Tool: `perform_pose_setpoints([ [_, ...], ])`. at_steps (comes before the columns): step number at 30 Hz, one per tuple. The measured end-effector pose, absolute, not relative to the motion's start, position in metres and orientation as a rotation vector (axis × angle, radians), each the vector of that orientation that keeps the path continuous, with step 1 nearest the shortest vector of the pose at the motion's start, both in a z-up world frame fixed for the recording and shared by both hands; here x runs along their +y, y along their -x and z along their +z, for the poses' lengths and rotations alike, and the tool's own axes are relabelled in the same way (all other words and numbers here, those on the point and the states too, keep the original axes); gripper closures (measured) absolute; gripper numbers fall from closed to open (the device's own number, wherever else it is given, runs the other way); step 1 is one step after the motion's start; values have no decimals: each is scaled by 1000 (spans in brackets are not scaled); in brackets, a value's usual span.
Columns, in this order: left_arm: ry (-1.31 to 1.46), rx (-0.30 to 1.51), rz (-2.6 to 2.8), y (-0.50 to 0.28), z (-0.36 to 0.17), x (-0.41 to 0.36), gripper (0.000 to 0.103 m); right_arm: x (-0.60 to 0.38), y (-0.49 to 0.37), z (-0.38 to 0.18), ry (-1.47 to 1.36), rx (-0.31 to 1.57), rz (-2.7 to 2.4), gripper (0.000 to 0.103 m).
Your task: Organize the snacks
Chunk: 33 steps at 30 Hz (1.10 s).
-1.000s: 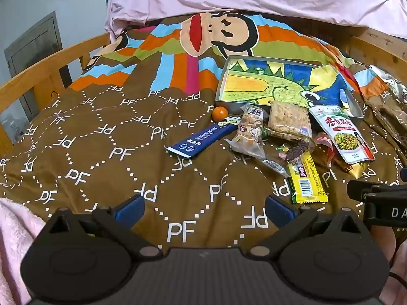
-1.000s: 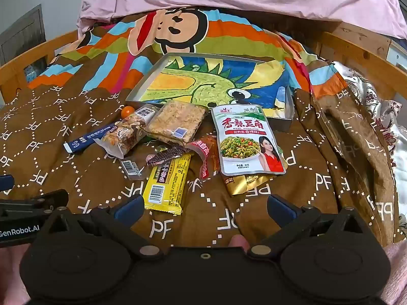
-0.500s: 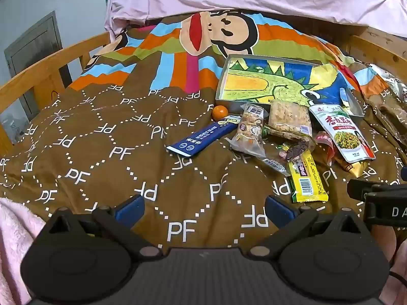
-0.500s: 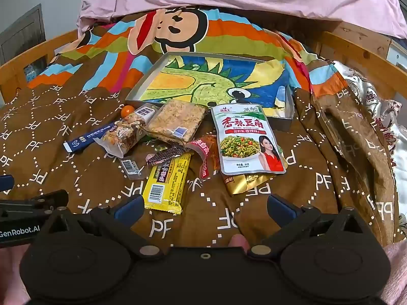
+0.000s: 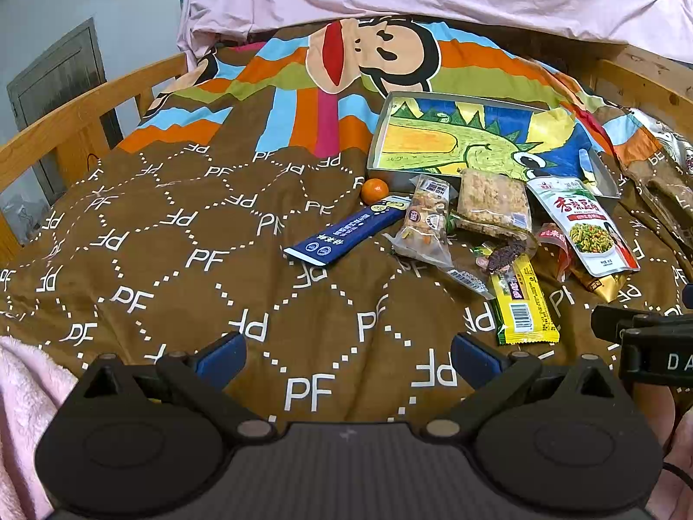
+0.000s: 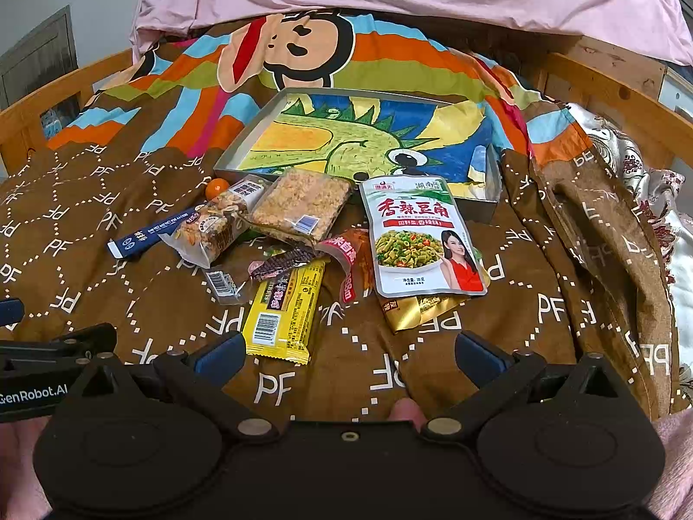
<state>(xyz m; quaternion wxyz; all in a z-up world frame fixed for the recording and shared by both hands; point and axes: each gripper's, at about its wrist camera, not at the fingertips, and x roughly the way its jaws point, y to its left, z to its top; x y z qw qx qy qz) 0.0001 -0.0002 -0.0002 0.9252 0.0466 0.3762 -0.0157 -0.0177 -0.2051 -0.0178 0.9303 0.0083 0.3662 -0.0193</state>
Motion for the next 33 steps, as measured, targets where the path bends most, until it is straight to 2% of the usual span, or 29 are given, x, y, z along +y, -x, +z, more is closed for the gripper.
perform_pose_setpoints([
  [33,-97,778,-32,2,-2,-1,0,-204,17,-19,-16,753,-40,1],
])
